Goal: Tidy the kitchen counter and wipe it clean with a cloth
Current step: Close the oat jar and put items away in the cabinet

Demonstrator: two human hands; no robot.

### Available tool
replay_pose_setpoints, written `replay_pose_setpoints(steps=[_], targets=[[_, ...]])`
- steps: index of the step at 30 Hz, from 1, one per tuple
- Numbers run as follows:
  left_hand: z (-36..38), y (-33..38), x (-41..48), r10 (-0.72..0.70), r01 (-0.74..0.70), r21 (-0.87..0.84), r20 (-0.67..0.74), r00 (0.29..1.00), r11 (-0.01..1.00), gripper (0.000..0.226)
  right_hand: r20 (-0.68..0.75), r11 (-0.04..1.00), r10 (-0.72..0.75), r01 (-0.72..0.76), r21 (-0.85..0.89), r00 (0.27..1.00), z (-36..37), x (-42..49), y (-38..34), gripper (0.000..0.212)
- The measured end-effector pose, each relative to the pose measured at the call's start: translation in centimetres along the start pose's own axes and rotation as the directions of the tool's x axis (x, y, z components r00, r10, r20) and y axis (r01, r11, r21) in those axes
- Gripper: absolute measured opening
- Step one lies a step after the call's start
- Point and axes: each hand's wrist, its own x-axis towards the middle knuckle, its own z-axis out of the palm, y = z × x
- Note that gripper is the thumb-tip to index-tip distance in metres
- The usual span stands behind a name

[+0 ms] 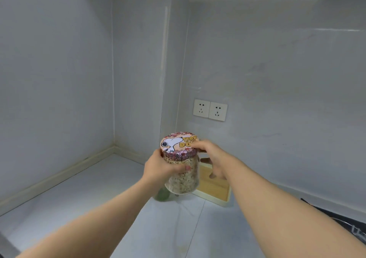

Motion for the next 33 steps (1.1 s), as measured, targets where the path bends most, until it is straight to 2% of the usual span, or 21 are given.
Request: replay_pose_setpoints(steps=[3, 7, 11, 18, 22, 25, 27, 30, 33], targets=[[-0.9, 5.2, -0.2, 0.093, -0.098, -0.103, -0.049, 0.994, 0.990, 0.085, -0.005, 0.991, -0.130, 0.130, 0.044, 0.991, -0.8, -2.9, -4.2, 0.052], [-2.0, 11.9, -1.0, 0.200, -0.220, -0.302, -0.096, 0.975, 0.928, 0.068, 0.089, 0.941, -0.314, 0.298, 0.161, 0.945, -1.5, -7.4, -9.5, 0.046], [-3.4, 17.7, -2.1, 0.291, -0.293, -0.467, -0.078, 0.953, 0.834, 0.058, 0.079, 0.869, -0.467, 0.441, 0.223, 0.881, -2.3, -10.8, -13.6, 0.040], [-5.9, 25.9, -3.5, 0.479, -0.476, -0.462, -0.121, 0.869, 0.748, 0.063, 0.009, 0.659, -0.700, 0.641, 0.393, 0.715, -3.3, -15.3, -19.1, 0.044], [-6.4, 29.9, -4.5, 0.541, -0.504, -0.488, -0.075, 0.838, 0.713, 0.071, 0.005, 0.619, -0.726, 0.651, 0.439, 0.687, -4.6, -16.8, -21.5, 0.039], [-6.2, 33.0, -5.0, 0.579, -0.554, -0.451, -0.095, 0.809, 0.700, 0.062, -0.040, 0.617, -0.729, 0.681, 0.395, 0.684, -5.9, -17.4, -23.2, 0.037], [-5.9, 34.8, -5.2, 0.555, -0.540, -0.463, -0.119, 0.823, 0.702, 0.066, -0.097, 0.604, -0.750, 0.737, 0.303, 0.655, -6.7, -17.4, -24.1, 0.030], [-5.2, 37.2, -5.1, 0.462, -0.463, -0.482, -0.131, 0.877, 0.743, 0.077, -0.153, 0.560, -0.806, 0.820, 0.121, 0.572, -8.1, -17.1, -25.5, 0.020], [-4.5, 39.2, -4.6, 0.454, -0.459, -0.467, -0.131, 0.881, 0.756, 0.078, -0.196, 0.485, -0.861, 0.874, -0.033, 0.470, -9.6, -16.2, -27.2, 0.024]])
